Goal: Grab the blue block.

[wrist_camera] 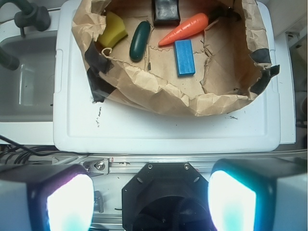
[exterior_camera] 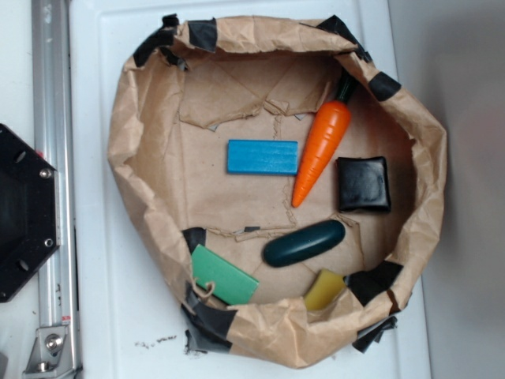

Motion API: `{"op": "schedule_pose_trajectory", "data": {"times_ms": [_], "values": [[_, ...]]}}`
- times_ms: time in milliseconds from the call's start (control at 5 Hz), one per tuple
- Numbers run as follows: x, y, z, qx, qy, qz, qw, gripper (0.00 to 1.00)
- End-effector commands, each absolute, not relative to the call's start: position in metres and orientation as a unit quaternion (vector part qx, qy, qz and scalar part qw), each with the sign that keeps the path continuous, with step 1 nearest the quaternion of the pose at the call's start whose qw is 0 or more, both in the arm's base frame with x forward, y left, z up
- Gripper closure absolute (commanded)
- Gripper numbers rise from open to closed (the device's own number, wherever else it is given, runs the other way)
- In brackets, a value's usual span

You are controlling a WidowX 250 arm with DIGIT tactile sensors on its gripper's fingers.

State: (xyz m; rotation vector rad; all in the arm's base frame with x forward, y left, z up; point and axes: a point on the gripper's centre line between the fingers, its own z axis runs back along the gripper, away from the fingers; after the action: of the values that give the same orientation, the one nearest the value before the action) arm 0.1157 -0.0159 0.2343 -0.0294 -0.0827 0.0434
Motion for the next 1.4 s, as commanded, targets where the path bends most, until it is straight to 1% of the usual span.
{"op": "schedule_pose_trajectory", "data": {"times_ms": [0,200,400,600,800,1000,1200], "values": [[0.116,-0.016,0.234,-0.015,-0.041,0.022,0.999,0.00],[0.166,0.000,0.211,0.005,-0.055,-0.014,0.998,0.00],[0.216,0.009,0.185,0.015,-0.055,-0.036,0.998,0.00],[0.264,0.014,0.149,0.028,-0.036,-0.050,0.998,0.00],[0.285,0.026,0.099,0.025,0.006,-0.033,0.999,0.00],[0.277,0.036,0.065,0.022,0.029,-0.018,0.999,0.00],[0.257,0.054,0.038,0.022,0.039,-0.023,0.999,0.00]]}}
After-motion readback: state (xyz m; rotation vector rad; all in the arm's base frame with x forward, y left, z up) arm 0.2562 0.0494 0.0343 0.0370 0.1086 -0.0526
